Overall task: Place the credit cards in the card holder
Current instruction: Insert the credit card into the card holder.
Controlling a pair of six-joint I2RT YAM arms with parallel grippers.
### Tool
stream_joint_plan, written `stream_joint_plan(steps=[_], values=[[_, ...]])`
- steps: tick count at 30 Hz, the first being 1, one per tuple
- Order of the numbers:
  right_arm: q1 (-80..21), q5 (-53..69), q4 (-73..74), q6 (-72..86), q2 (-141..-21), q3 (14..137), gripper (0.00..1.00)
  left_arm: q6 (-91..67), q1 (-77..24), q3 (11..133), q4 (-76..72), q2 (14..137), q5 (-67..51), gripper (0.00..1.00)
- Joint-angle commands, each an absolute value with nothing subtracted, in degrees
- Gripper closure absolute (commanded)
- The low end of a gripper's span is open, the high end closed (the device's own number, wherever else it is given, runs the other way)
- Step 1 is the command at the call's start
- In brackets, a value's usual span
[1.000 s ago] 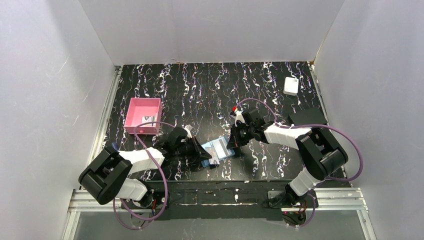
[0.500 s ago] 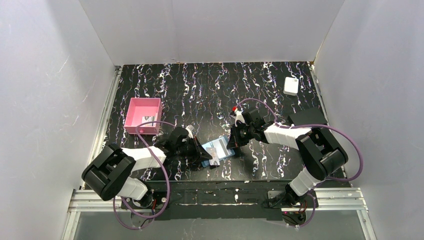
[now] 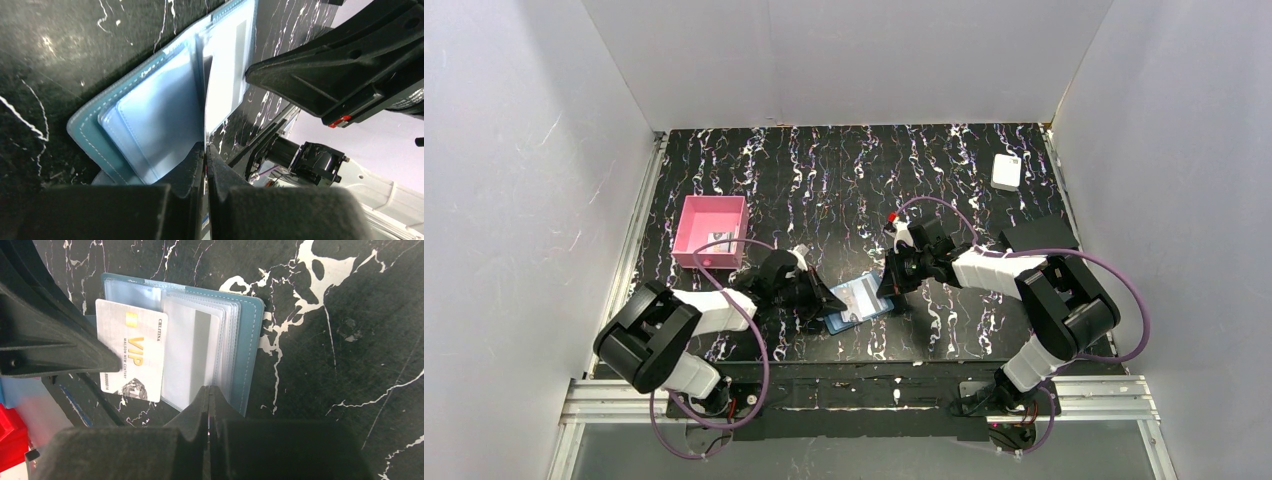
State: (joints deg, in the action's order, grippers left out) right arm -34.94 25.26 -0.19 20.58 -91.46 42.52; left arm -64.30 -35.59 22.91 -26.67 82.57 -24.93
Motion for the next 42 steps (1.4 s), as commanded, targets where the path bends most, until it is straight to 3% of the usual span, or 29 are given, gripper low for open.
stream_joint_plan(steps=[1, 42], values=[[-34.9, 25.1, -1.5, 19.9, -92.5, 41.9, 0.99, -63.4, -34.8, 24.3, -28.6, 84.4, -24.2, 1.00], [-34.9, 26.8, -3.0, 21.3, -93.3, 41.5, 0.99, -68.6, -34.8, 20.1, -38.0, 87.5, -16.3, 1.00]])
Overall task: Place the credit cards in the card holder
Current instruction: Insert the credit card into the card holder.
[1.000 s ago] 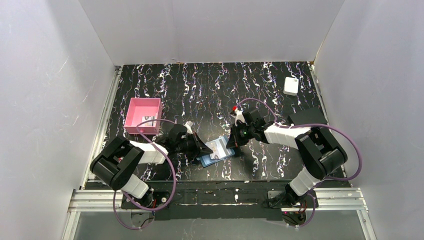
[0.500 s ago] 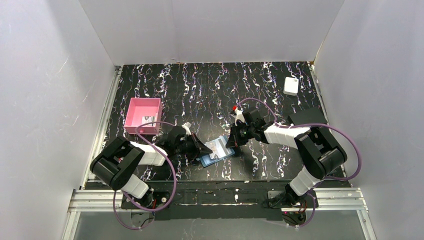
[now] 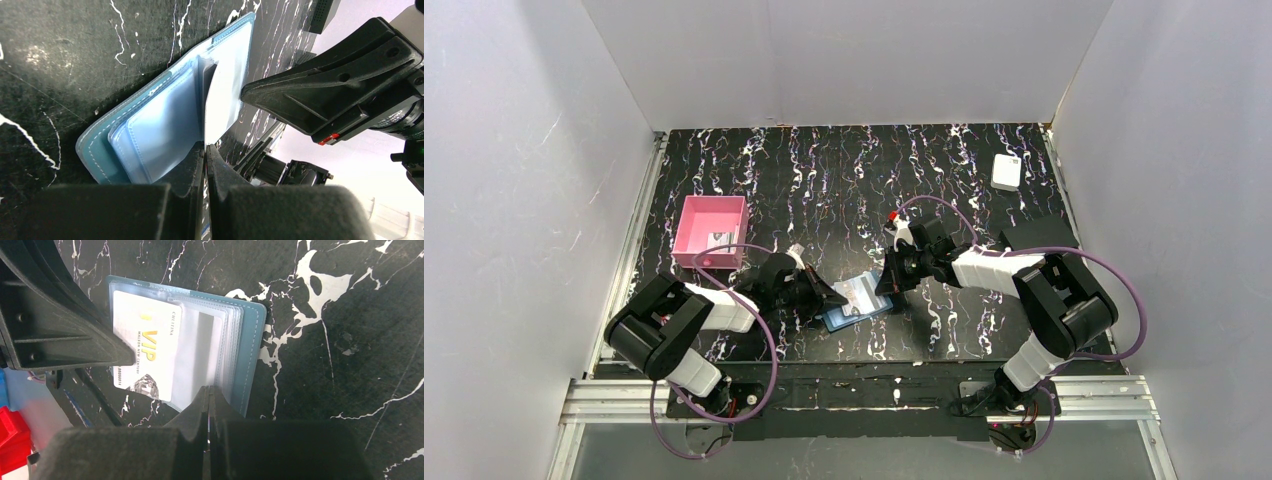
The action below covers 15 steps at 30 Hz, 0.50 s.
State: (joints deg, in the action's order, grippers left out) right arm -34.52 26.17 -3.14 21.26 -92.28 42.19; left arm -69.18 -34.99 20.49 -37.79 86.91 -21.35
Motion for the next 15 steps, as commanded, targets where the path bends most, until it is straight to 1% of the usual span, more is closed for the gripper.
stream_joint_plan(steps=[1, 10, 15], values=[[-34.9, 26.8, -3.1, 21.4, -93.3, 41.5, 0.99, -68.7, -34.8, 20.2, -38.0, 87.7, -16.3, 1.00], [-34.9, 27.2, -4.2, 22.4, -93.3, 41.0, 0.99, -68.2, -35.7, 21.5, -38.7, 89.9, -17.5, 1.00], [-34.9, 27.4, -4.7, 22.8, -93.2, 40.6, 0.99, -66.6, -35.9, 21.3, -37.9, 88.5, -17.8, 1.00]])
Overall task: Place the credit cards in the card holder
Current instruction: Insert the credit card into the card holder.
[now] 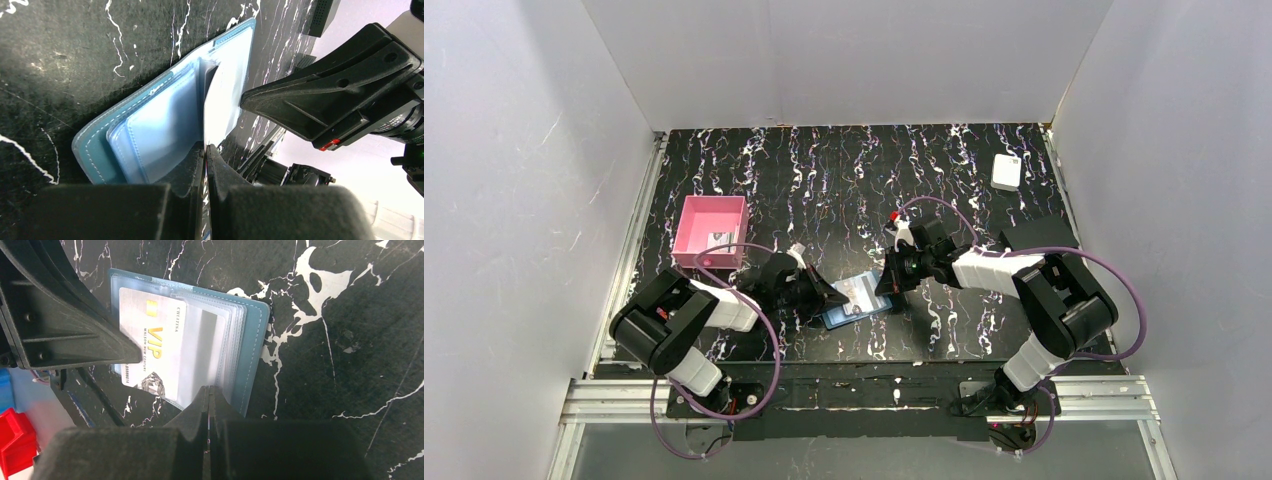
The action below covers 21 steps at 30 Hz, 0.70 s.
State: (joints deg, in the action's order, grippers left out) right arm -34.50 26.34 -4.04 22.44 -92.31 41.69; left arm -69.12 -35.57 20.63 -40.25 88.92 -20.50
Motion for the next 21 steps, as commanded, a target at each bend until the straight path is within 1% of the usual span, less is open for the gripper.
stream_joint_plan(steps=[1, 2, 6, 7, 8, 10, 13, 18, 21], values=[[-34.9, 27.4, -4.7, 22.8, -93.2, 40.5, 0.99, -66.2, -35.9, 21.6, -36.1, 87.9, -17.8, 0.98], [-34.9, 27.4, -4.6, 22.8, -93.0, 40.5, 0.99, -65.5, -35.9, 22.4, -33.9, 87.4, -18.2, 0.94], [-34.9, 27.3, -4.3, 22.5, -92.5, 40.4, 0.99, -63.1, -35.9, 26.0, -24.3, 87.2, -21.2, 0.63], [-34.9, 27.3, -4.2, 22.4, -92.3, 40.4, 0.99, -62.3, -35.9, 27.0, -21.5, 87.1, -21.5, 0.57], [-34.9, 27.3, -4.1, 22.4, -92.3, 40.3, 0.99, -61.3, -35.9, 28.1, -18.8, 86.9, -21.7, 0.54], [-34.9, 27.2, -4.2, 22.4, -92.1, 40.2, 0.99, -59.5, -35.9, 30.0, -14.3, 86.8, -21.8, 0.51], [-34.9, 27.3, -4.3, 22.5, -91.9, 40.0, 0.99, -58.5, -35.9, 32.1, -8.8, 86.6, -21.2, 0.48], [-34.9, 27.2, -4.3, 22.4, -91.5, 39.9, 0.99, -55.5, -36.7, 39.0, 6.5, 85.5, -14.9, 0.42], [-34.9, 27.5, -4.7, 22.7, -91.7, 39.7, 0.99, -55.2, -37.0, 40.6, 8.0, 85.8, -15.0, 0.41]])
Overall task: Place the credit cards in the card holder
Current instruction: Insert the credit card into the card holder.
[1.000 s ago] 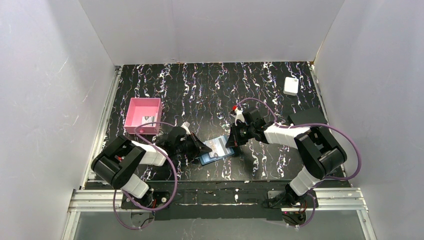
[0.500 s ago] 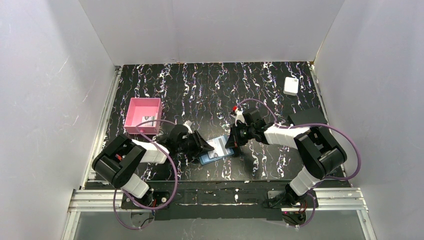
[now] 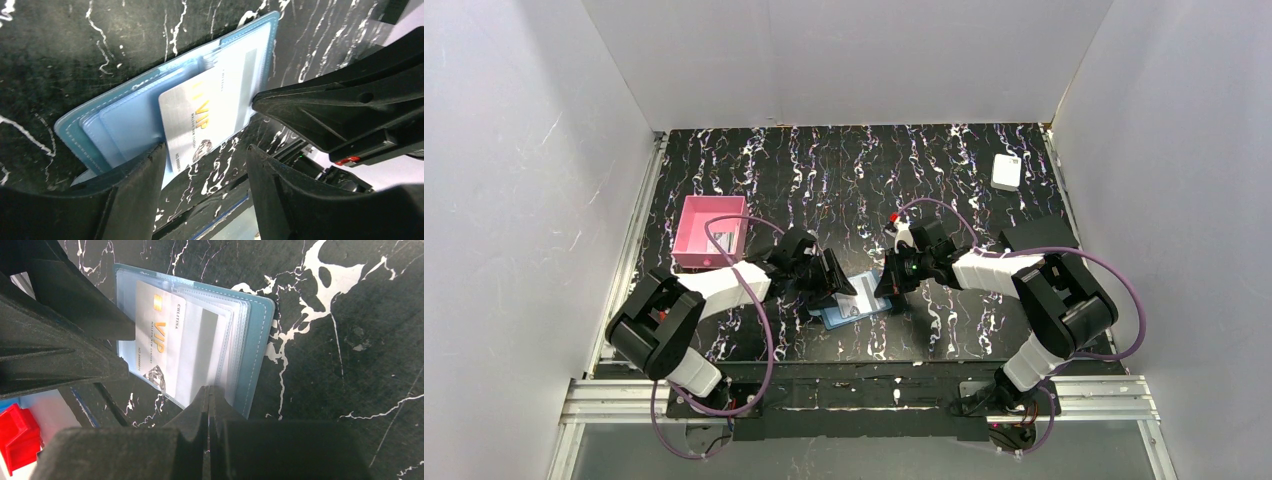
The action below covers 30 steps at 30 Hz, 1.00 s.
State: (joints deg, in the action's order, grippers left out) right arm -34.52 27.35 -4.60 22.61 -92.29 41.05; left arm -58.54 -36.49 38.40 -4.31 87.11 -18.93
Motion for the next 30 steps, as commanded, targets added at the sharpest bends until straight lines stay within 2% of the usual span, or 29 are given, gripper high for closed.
stream_joint_plan(steps=[1, 10, 20, 25, 30], values=[[-34.9, 27.5, -4.8, 22.8, -91.9, 39.7, 0.99, -55.3, -37.0, 41.2, 7.8, 86.4, -15.6, 0.41], [-34.9, 27.7, -5.1, 23.0, -92.1, 39.6, 0.99, -56.1, -39.3, 43.8, 1.8, 91.2, -19.2, 0.45], [-34.3, 28.1, -4.0, 25.5, -90.3, 41.1, 0.98, -54.2, -41.0, 50.0, -1.7, 95.5, -20.5, 0.43], [-32.2, 26.0, 1.9, 25.0, -87.7, 43.4, 0.90, -52.2, -41.0, 50.6, 2.1, 95.7, -19.0, 0.40], [-31.6, 25.9, 4.4, 23.8, -88.4, 44.9, 0.87, -51.2, -41.0, 50.7, 2.4, 95.8, -19.6, 0.39]])
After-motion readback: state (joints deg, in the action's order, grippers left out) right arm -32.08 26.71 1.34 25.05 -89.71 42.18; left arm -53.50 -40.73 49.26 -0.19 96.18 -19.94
